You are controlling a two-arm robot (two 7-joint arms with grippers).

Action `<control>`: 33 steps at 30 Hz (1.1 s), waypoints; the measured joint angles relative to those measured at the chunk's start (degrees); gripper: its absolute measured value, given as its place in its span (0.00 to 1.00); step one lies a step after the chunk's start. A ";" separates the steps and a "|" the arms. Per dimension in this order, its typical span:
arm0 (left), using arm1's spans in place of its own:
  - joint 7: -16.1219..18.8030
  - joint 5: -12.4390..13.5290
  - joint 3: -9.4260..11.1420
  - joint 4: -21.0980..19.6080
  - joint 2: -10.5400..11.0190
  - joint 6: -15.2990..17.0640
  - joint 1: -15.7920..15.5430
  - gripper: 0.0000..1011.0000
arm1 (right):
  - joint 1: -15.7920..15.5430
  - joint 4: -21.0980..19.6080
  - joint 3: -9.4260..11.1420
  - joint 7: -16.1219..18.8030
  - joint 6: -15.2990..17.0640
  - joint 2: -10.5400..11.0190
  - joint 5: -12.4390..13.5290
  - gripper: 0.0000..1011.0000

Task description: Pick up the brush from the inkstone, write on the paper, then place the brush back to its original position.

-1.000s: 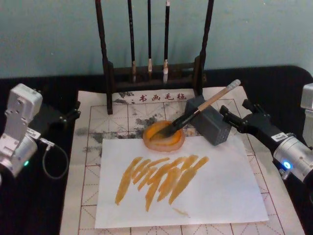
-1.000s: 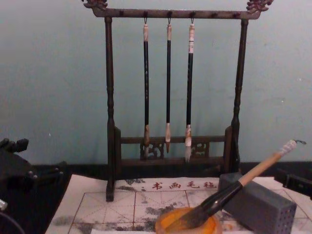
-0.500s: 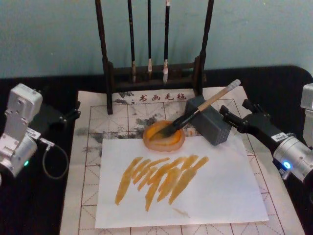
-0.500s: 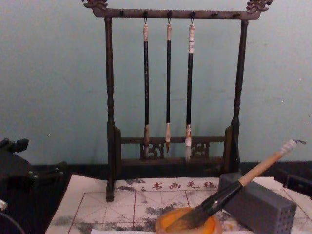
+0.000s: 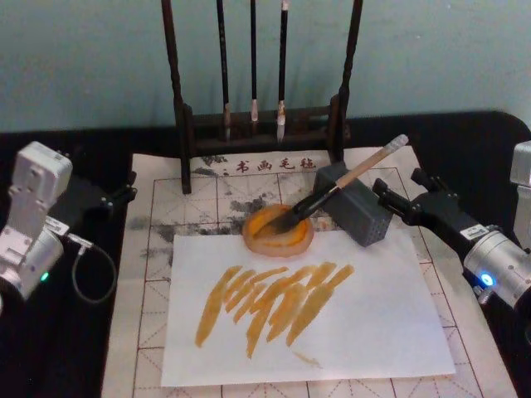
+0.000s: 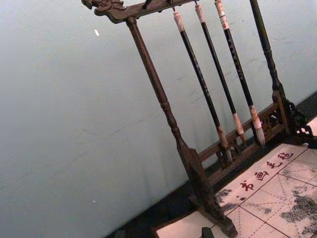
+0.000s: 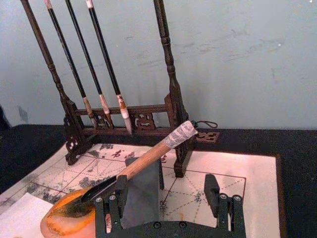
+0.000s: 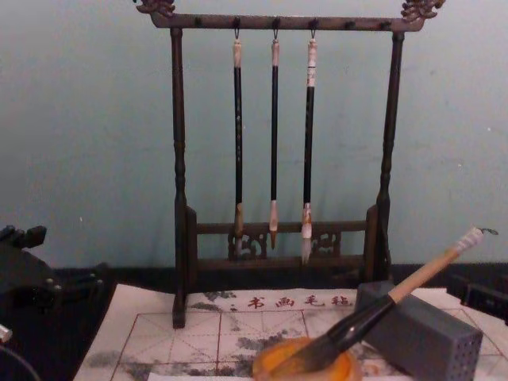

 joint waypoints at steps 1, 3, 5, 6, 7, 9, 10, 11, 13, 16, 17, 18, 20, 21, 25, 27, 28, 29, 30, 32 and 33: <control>0.00 0.00 0.00 0.00 0.00 0.00 0.00 0.99 | 0.00 0.00 0.00 0.00 0.00 0.00 0.00 0.99; 0.00 0.00 0.00 0.00 0.00 0.00 0.00 0.99 | 0.00 0.00 0.00 0.00 0.00 0.00 0.00 0.99; 0.00 0.00 0.00 0.00 0.00 0.00 0.00 0.99 | 0.00 0.00 0.00 0.00 0.00 0.00 0.00 0.99; 0.00 0.00 0.00 0.00 0.00 0.00 0.00 0.99 | 0.00 0.00 0.00 0.00 0.00 0.00 0.00 0.99; 0.00 0.00 0.00 0.00 0.00 0.00 0.00 0.99 | 0.00 0.00 0.00 0.00 0.00 0.00 0.00 0.99; 0.00 0.00 0.00 0.00 0.00 0.00 0.00 0.99 | 0.00 0.00 0.00 0.00 0.00 0.00 0.00 0.99; 0.00 0.00 0.00 0.00 0.00 0.00 0.00 0.99 | 0.00 0.00 0.00 0.00 0.00 0.00 0.00 0.99; 0.00 0.00 0.00 0.00 0.00 0.00 0.00 0.99 | 0.00 0.00 0.00 0.00 0.00 0.00 0.00 0.99; 0.00 0.00 0.00 0.00 0.00 0.00 0.00 0.99 | 0.00 0.00 0.00 0.00 0.00 0.00 0.00 0.99; 0.00 0.00 0.00 0.00 0.00 0.00 0.00 0.99 | 0.00 0.00 0.00 0.00 0.00 0.00 0.00 0.99; 0.00 0.00 0.00 0.00 0.00 0.00 0.00 0.99 | 0.00 0.00 0.00 0.00 0.00 0.00 0.00 0.99; 0.00 0.00 0.00 0.00 0.00 0.00 0.00 0.99 | 0.00 0.00 0.00 0.00 0.00 0.00 0.00 0.99; 0.00 0.00 0.00 0.00 0.00 0.00 0.00 0.99 | 0.00 0.00 0.00 0.00 0.00 0.00 0.00 0.99; 0.00 0.00 0.00 0.00 0.00 0.00 0.00 0.99 | 0.00 0.00 0.00 0.00 0.00 0.00 0.00 0.99; 0.00 0.00 0.00 0.00 0.00 0.00 0.00 0.99 | 0.00 0.00 0.00 0.00 0.00 0.00 0.00 0.99; 0.00 0.00 0.00 0.00 0.00 0.00 0.00 0.99 | 0.00 0.00 0.00 0.00 0.00 0.00 0.00 0.99; 0.00 0.00 0.00 0.00 0.00 0.00 0.00 0.99 | 0.00 0.00 0.00 0.00 0.00 0.00 0.00 0.99; 0.00 0.00 0.00 0.00 0.00 0.00 0.00 0.99 | 0.00 0.00 0.00 0.00 0.00 0.00 0.00 0.99; 0.00 0.00 0.00 0.00 0.00 0.00 0.00 0.99 | 0.00 0.00 0.00 0.00 0.00 0.00 0.00 0.99; 0.00 0.00 0.00 0.00 0.00 0.00 0.00 0.99 | 0.00 0.00 0.00 0.00 0.00 0.00 0.00 0.99; 0.00 0.00 0.00 0.00 0.00 0.00 0.00 0.99 | 0.00 0.00 0.00 0.00 -0.01 0.00 0.00 0.99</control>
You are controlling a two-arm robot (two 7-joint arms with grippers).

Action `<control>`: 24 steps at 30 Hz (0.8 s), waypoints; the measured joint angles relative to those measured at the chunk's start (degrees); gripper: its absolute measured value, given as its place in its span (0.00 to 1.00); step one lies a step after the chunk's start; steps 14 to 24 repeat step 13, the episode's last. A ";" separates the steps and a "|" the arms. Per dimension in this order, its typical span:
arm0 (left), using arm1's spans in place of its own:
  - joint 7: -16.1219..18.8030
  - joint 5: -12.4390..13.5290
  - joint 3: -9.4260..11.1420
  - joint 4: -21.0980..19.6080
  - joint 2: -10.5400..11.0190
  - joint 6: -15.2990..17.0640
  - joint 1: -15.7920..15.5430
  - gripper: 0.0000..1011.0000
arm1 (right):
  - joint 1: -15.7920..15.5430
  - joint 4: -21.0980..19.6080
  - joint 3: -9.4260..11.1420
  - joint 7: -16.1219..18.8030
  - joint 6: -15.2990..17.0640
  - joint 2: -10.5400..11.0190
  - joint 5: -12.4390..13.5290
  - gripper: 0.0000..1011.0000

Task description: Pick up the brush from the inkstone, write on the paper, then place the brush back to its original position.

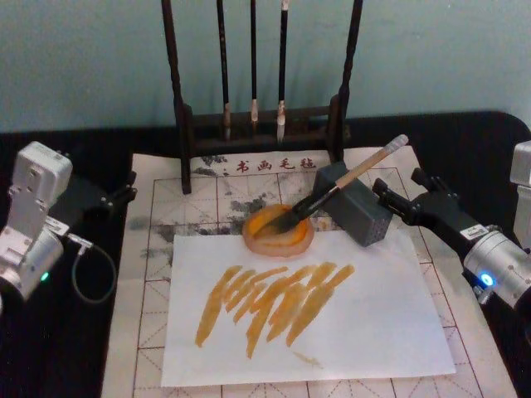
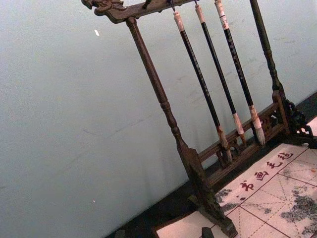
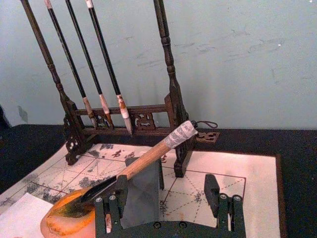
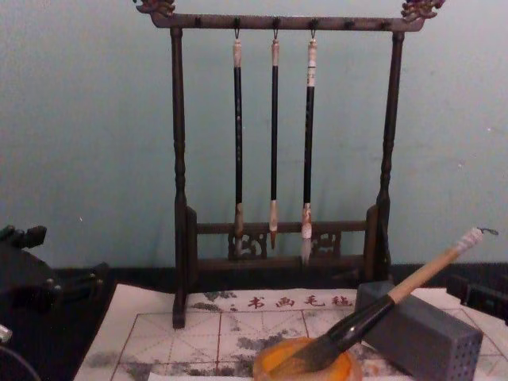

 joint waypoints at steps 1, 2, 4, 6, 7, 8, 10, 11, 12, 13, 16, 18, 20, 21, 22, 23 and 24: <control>0.00 0.00 0.00 0.00 0.00 0.00 0.00 0.99 | 0.00 0.00 0.00 0.00 0.00 0.00 0.00 0.99; 0.00 0.00 0.00 0.00 0.00 0.00 0.00 0.99 | 0.00 0.00 0.00 0.00 0.00 0.00 0.00 0.99; 0.00 0.00 0.00 0.00 0.00 0.00 0.00 0.99 | 0.00 0.00 0.00 0.00 0.00 0.00 0.00 0.99; 0.00 0.00 0.00 0.00 0.00 0.00 0.00 0.99 | 0.00 0.00 0.00 0.00 0.00 0.00 0.00 0.99; 0.00 0.00 0.00 0.00 0.00 0.00 0.00 0.99 | 0.00 0.00 0.00 0.00 0.00 0.00 0.00 0.99; 0.00 0.00 0.00 0.00 0.00 0.00 0.00 0.99 | 0.00 0.00 0.00 0.00 0.00 0.00 0.00 0.99; 0.00 0.00 0.00 0.00 0.00 0.00 0.00 0.99 | 0.00 0.00 0.00 0.00 0.00 0.00 0.00 0.99; 0.00 0.00 0.00 0.00 0.00 0.00 0.00 0.99 | 0.00 0.00 0.00 0.00 0.00 0.00 0.00 0.99; 0.00 0.00 0.00 0.00 0.00 0.00 0.00 0.99 | 0.00 0.00 0.00 0.00 0.00 0.00 0.00 0.99; 0.00 0.00 0.00 0.00 0.00 0.00 0.00 0.99 | 0.00 0.00 0.00 0.00 0.00 0.00 0.00 0.99; 0.00 0.00 0.00 0.00 0.00 0.00 0.00 0.99 | 0.00 0.00 0.00 0.00 0.00 0.00 0.00 0.99; 0.00 0.00 0.00 0.00 0.00 0.00 0.00 0.99 | 0.00 0.00 0.00 0.00 0.00 0.00 0.00 0.99; 0.00 0.00 0.00 0.00 0.00 0.00 0.00 0.99 | 0.00 0.00 0.00 0.00 0.00 0.00 0.00 0.99; 0.00 0.00 0.00 0.00 0.00 0.00 0.00 0.99 | 0.00 0.00 0.00 0.00 0.00 0.00 0.00 0.99; 0.00 0.00 0.00 0.00 0.00 0.00 0.00 0.99 | 0.00 0.00 0.00 0.00 0.00 0.00 0.00 0.99; 0.00 0.00 0.00 0.00 0.00 0.00 0.00 0.99 | 0.00 0.00 0.00 0.00 0.00 0.00 0.00 0.99; 0.00 0.00 0.00 0.00 0.00 0.00 0.00 0.99 | 0.00 0.00 0.00 0.00 0.00 0.00 0.00 0.99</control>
